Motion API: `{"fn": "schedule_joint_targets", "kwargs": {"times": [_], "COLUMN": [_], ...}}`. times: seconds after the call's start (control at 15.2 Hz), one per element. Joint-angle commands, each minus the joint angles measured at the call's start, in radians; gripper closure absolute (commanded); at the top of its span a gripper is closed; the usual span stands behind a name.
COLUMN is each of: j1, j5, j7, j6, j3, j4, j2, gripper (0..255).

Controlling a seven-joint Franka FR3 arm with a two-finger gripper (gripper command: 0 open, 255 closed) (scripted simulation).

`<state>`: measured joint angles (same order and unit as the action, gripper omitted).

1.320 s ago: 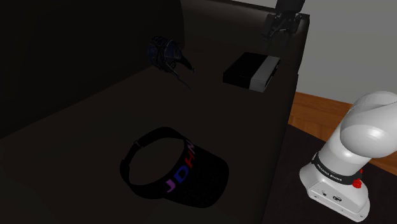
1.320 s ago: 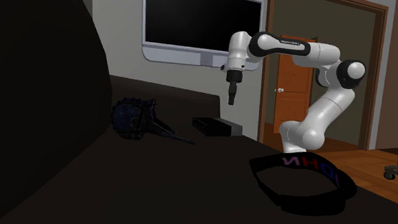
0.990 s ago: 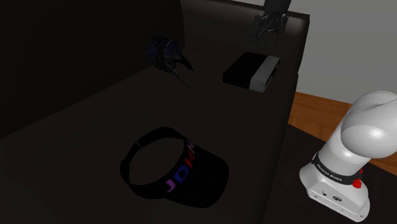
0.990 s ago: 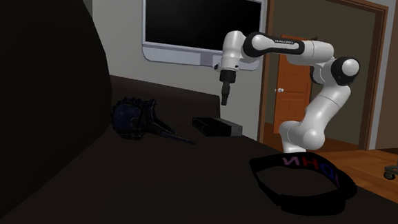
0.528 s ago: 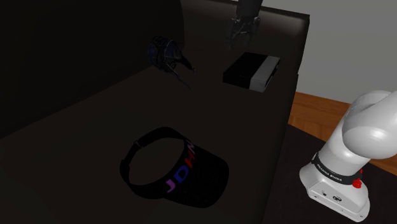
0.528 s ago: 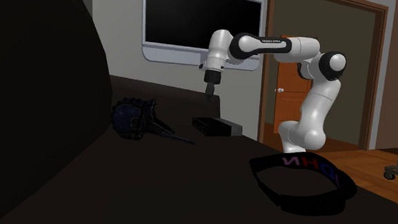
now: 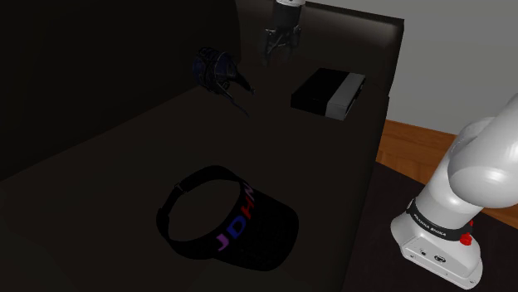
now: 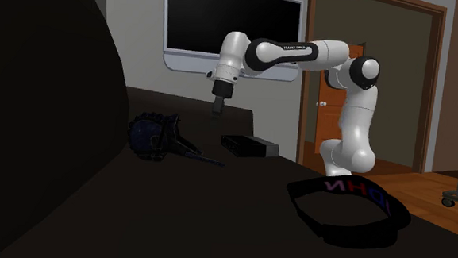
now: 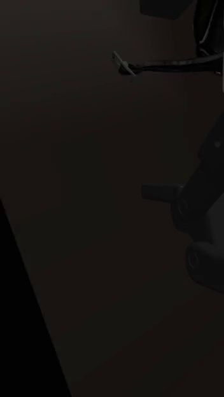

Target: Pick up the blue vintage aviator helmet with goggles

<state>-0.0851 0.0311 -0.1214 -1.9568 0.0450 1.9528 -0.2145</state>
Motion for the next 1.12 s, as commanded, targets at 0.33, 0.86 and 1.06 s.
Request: {"fn": "schedule_joint_targets", "kwargs": {"times": [0.33,0.86,1.06], "j1": [-0.036,-0.046,-0.046], "j5": [-0.037,-0.051,-0.051], "j7": [0.000,-0.002,-0.002], "j6": [-0.049,-0.135,-0.156], "j3": [0.044,0.053,0.053], "j4": [-0.233,-0.216,-0.196], "j2": [0.226,0.281,0.282], "gripper": [0,0,0]}}
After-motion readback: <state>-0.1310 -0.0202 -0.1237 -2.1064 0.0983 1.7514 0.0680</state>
